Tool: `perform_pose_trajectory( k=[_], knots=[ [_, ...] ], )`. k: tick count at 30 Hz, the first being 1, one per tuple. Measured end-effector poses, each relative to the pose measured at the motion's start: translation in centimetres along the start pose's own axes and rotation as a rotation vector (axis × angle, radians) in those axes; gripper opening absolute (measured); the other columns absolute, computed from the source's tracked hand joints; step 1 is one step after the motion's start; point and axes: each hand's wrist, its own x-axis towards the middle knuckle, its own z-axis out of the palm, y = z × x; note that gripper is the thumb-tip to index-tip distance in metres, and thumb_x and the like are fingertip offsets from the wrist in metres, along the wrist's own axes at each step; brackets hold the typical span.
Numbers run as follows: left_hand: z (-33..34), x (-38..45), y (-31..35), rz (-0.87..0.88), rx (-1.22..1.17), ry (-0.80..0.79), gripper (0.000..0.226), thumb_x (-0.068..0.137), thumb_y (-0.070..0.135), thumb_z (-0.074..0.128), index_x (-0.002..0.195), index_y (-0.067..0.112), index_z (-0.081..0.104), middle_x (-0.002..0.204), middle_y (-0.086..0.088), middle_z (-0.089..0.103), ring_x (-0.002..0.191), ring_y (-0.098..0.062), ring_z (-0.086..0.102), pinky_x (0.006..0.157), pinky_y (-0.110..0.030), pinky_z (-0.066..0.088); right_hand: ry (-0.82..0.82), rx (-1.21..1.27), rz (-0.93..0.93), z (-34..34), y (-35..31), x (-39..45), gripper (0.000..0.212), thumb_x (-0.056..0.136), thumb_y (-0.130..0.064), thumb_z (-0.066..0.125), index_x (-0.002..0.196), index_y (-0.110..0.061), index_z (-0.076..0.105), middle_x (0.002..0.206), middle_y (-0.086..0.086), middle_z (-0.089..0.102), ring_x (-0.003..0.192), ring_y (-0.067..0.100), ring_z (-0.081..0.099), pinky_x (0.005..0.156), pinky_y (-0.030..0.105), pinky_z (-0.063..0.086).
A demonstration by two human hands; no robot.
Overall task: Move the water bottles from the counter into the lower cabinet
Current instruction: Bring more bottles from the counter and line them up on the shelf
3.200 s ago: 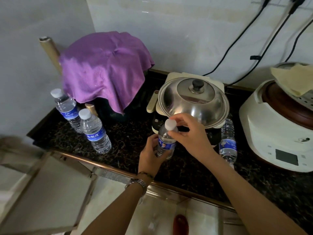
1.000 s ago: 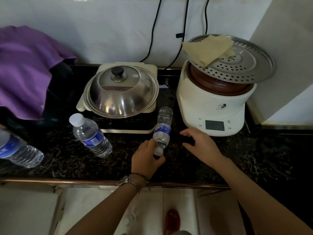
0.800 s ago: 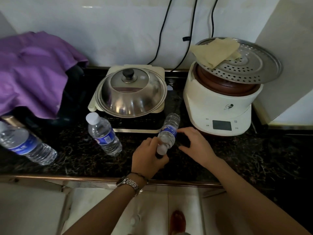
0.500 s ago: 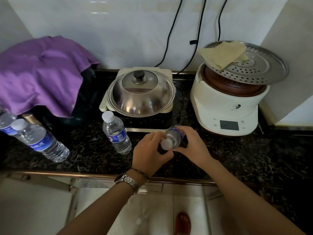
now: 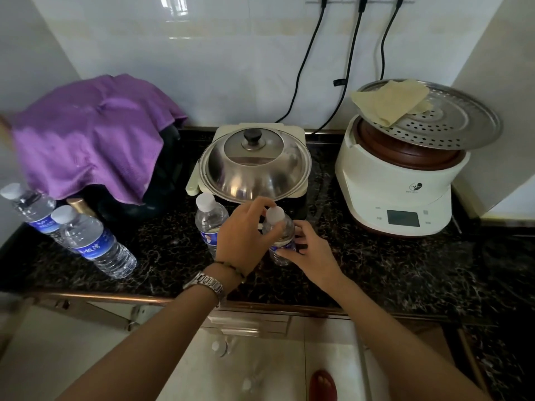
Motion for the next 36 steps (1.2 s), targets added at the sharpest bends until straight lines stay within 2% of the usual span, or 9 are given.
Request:
perform_pose_trajectory(
  k=[2, 5, 11, 18, 22, 25, 28, 31, 36],
  knots=[
    [-0.1, 0.3, -0.3, 0.002, 0.028, -0.008, 0.031, 0.083, 0.039, 0.062, 0.108, 0.022, 0.056, 0.094, 0.007, 0.063, 0.085, -0.009, 0.056, 0.059, -0.016, 0.043, 0.013, 0.008, -0.007, 0.3, -0.1, 0.3, 0.059, 0.077, -0.025, 0.077, 0.128, -0.024, 0.046, 0.121, -0.007, 0.059, 0.107, 0.007, 0.054, 0.085, 0.016, 0.045],
    [0.0, 0.8, -0.4, -0.013, 0.030, -0.016, 0.031, 0.085, 0.039, 0.060, 0.110, 0.022, 0.054, 0.097, 0.005, 0.062, 0.086, -0.011, 0.057, 0.062, -0.026, 0.051, 0.030, 0.024, 0.004, 0.6, -0.3, 0.9, 0.060, 0.077, -0.024, 0.078, 0.128, -0.022, 0.046, 0.119, -0.007, 0.058, 0.105, 0.006, 0.055, 0.083, 0.013, 0.043],
    [0.4, 1.7, -0.5, -0.056, 0.017, -0.032, 0.032, 0.089, 0.034, 0.056, 0.118, 0.022, 0.051, 0.108, 0.001, 0.060, 0.085, -0.015, 0.057, 0.065, -0.033, 0.052, 0.028, 0.068, 0.019, 0.8, -0.6, 1.8, 0.058, 0.078, -0.023, 0.076, 0.127, -0.019, 0.046, 0.120, -0.003, 0.059, 0.107, 0.013, 0.058, 0.092, 0.026, 0.048],
    [0.3, 0.4, -0.9, -0.043, -0.031, -0.085, 0.053, 0.088, 0.034, 0.059, 0.136, 0.024, 0.039, 0.124, 0.002, 0.053, 0.100, -0.014, 0.055, 0.072, -0.028, 0.053, 0.043, 0.107, 0.032, 1.3, -0.8, 2.3, 0.056, 0.080, -0.019, 0.075, 0.128, -0.018, 0.045, 0.111, -0.007, 0.058, 0.106, 0.014, 0.058, 0.078, 0.014, 0.046],
    [-1.1, -2.3, -2.0, -0.070, -0.025, 0.030, 0.042, 0.086, 0.033, 0.062, 0.124, 0.025, 0.049, 0.116, 0.008, 0.058, 0.088, -0.004, 0.055, 0.063, -0.014, 0.045, 0.115, 0.093, 0.012, 2.5, -0.8, 2.2, 0.059, 0.081, -0.024, 0.074, 0.131, -0.018, 0.044, 0.125, 0.002, 0.058, 0.107, 0.012, 0.058, 0.083, 0.016, 0.044],
    [-2.0, -5.1, -4.1, -0.101, -0.012, 0.116, 0.033, 0.083, 0.030, 0.066, 0.113, 0.019, 0.056, 0.104, 0.004, 0.062, 0.084, -0.008, 0.059, 0.065, -0.023, 0.052, 0.191, 0.088, -0.008, 3.6, -0.7, 1.8, 0.062, 0.081, -0.027, 0.074, 0.134, -0.017, 0.042, 0.128, 0.002, 0.057, 0.106, 0.010, 0.056, 0.084, 0.017, 0.044],
    [-2.6, -7.5, -6.7, -0.144, 0.007, 0.148, 0.034, 0.081, 0.038, 0.061, 0.109, 0.018, 0.055, 0.099, 0.005, 0.060, 0.083, -0.008, 0.058, 0.066, -0.029, 0.054, 0.241, 0.122, -0.022, 4.6, -0.5, 1.2, 0.064, 0.080, -0.022, 0.075, 0.134, -0.017, 0.041, 0.128, -0.001, 0.055, 0.110, 0.008, 0.054, 0.093, 0.027, 0.049],
    [-2.8, -8.4, -8.7, -0.240, -0.011, 0.192, 0.040, 0.078, 0.031, 0.070, 0.111, 0.017, 0.054, 0.102, 0.005, 0.056, 0.087, -0.009, 0.055, 0.070, -0.033, 0.054, 0.274, 0.107, -0.030, 5.5, 0.3, 0.6, 0.071, 0.078, -0.017, 0.077, 0.136, -0.019, 0.037, 0.127, -0.006, 0.050, 0.116, 0.008, 0.050, 0.100, 0.039, 0.048],
    [-1.8, -8.2, -10.3, -0.253, -0.022, 0.202, 0.059, 0.074, 0.030, 0.075, 0.122, 0.010, 0.048, 0.114, -0.007, 0.054, 0.102, -0.020, 0.055, 0.079, -0.039, 0.054, 0.395, 0.066, -0.026, 6.8, 1.0, 0.2, 0.084, 0.074, -0.020, 0.080, 0.141, -0.019, 0.029, 0.130, -0.003, 0.048, 0.124, 0.010, 0.045, 0.105, 0.042, 0.044]
  ],
)
